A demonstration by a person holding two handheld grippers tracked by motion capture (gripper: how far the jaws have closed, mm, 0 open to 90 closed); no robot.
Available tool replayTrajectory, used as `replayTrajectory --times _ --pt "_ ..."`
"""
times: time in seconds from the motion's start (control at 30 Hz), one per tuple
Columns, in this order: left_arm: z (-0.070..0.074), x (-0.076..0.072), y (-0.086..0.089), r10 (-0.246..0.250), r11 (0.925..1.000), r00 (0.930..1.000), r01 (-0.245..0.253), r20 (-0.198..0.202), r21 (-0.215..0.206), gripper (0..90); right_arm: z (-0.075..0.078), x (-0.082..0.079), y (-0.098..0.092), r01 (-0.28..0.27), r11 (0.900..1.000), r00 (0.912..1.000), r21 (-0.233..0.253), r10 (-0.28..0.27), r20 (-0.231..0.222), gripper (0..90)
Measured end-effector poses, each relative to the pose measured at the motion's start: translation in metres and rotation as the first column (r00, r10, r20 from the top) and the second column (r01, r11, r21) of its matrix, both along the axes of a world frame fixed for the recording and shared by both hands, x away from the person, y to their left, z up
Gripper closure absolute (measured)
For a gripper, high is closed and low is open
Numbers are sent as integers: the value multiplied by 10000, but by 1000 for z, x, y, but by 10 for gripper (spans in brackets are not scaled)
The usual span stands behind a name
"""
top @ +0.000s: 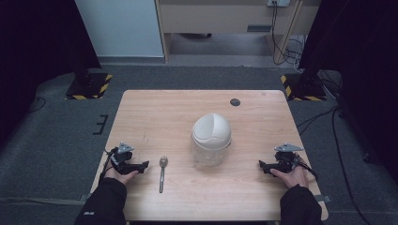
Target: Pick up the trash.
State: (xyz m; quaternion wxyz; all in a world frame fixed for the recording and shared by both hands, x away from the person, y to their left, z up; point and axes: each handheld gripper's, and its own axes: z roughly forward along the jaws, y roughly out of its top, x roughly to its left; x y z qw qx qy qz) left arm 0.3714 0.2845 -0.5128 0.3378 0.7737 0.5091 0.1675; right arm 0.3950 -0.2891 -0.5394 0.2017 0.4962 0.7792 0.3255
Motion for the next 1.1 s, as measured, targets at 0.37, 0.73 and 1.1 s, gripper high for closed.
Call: replayTrajectory --times 0.37,0.73,1.1 --pt "29 -9 -7 -49 9939 9879 219 1549 -1078 148 0 -1 0 13 10000 10000 -8 -13 5 8" --pt "63 -15 -19 -566 9722 9462 1249 3187 -1982 150 0 -1 -1 -29 10000 10000 -27 29 11 8" --pt "85 -18 -50 -2102 9216 8853 3211 4149 -2182 148 0 -1 0 -23 10000 10000 -27 23 10 7"
